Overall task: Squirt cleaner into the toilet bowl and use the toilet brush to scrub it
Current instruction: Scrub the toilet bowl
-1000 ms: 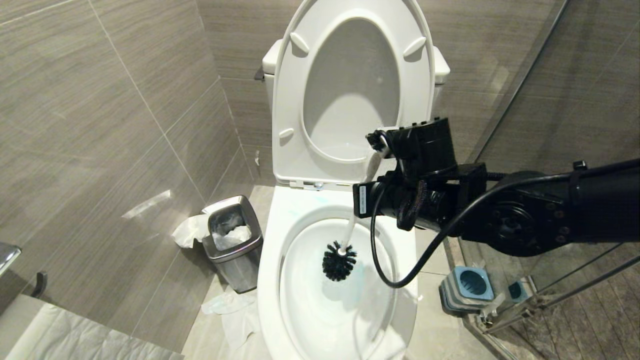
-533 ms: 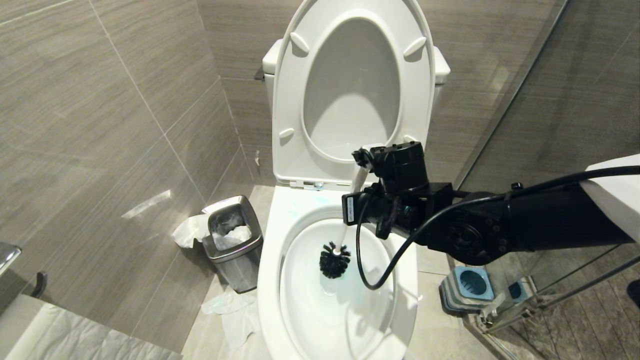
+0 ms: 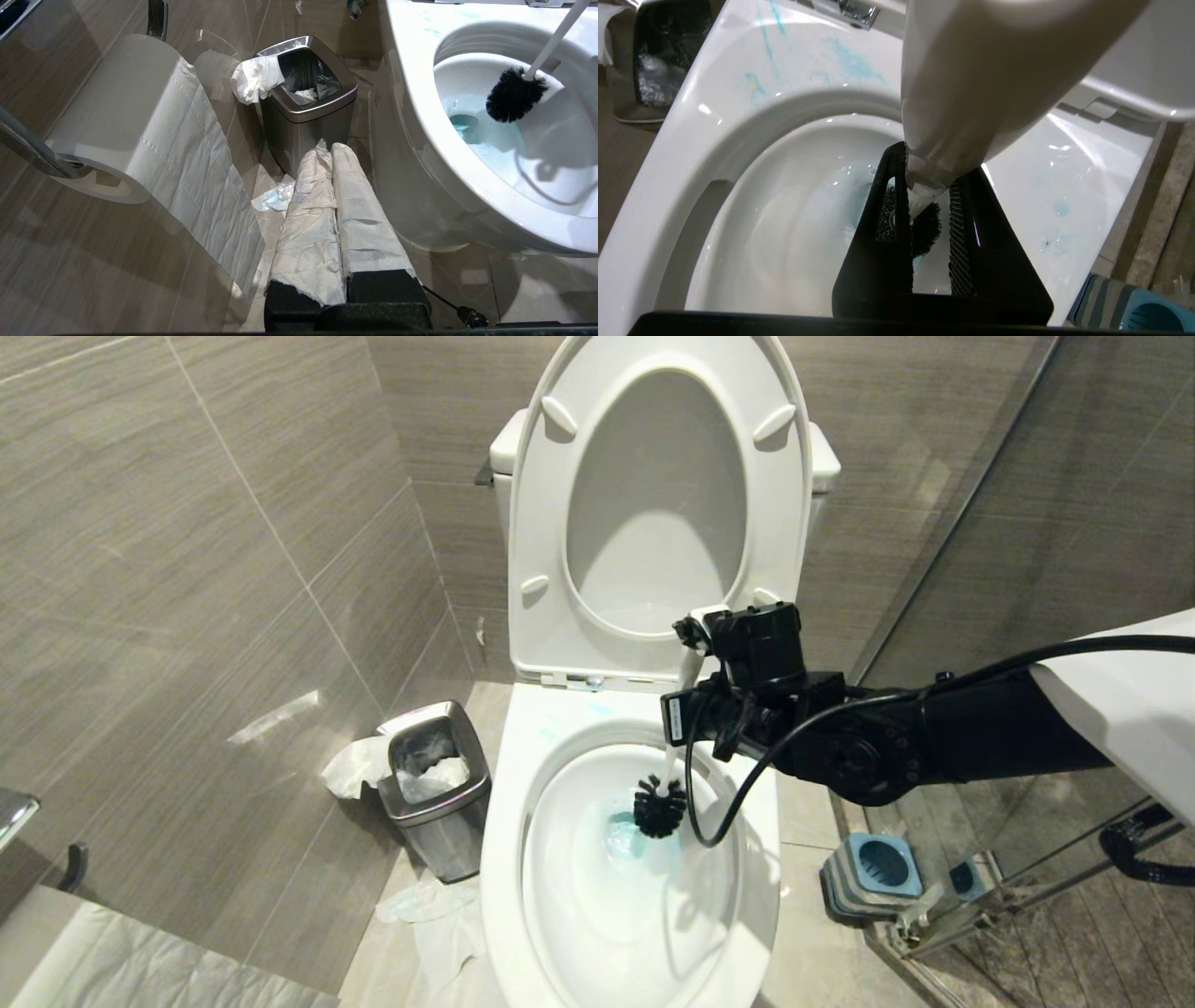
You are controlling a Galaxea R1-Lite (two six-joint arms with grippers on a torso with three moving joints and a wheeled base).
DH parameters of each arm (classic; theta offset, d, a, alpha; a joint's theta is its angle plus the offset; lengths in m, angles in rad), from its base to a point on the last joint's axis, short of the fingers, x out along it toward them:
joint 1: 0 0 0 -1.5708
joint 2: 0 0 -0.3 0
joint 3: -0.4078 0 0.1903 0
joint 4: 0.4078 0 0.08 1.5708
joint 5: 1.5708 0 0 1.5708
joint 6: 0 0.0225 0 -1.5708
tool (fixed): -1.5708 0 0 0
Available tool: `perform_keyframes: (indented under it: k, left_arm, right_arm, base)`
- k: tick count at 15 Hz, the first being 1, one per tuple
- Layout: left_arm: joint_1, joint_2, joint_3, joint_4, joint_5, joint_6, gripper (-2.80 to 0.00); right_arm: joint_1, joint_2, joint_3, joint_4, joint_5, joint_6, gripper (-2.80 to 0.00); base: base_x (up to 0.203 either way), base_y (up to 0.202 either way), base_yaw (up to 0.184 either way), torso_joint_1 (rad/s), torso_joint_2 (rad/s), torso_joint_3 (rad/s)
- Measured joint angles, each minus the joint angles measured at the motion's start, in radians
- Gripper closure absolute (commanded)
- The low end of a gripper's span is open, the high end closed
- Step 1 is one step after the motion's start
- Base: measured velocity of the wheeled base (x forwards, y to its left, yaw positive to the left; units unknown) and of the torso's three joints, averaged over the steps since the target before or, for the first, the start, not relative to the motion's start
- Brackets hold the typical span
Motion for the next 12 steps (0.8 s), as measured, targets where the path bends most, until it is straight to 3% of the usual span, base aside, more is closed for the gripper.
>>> perform_keyframes:
  k: [7, 12]
  left_arm:
    - [0.0, 0.0, 0.0, 0.0, 0.0, 0.0, 0.0]
    - [0.0, 0.0, 0.0, 0.0, 0.0, 0.0, 0.0]
  right_arm:
    - [-0.001, 0.068, -0.142, 0.001, -0.002, -0.022, 0.0]
    - [0.038, 0.085, -0.158, 0.002, 0.003, -0.019, 0.0]
  base:
    - [0.0, 0.0, 0.0, 0.0, 0.0, 0.0]
    - [0.0, 0.0, 0.0, 0.0, 0.0, 0.0]
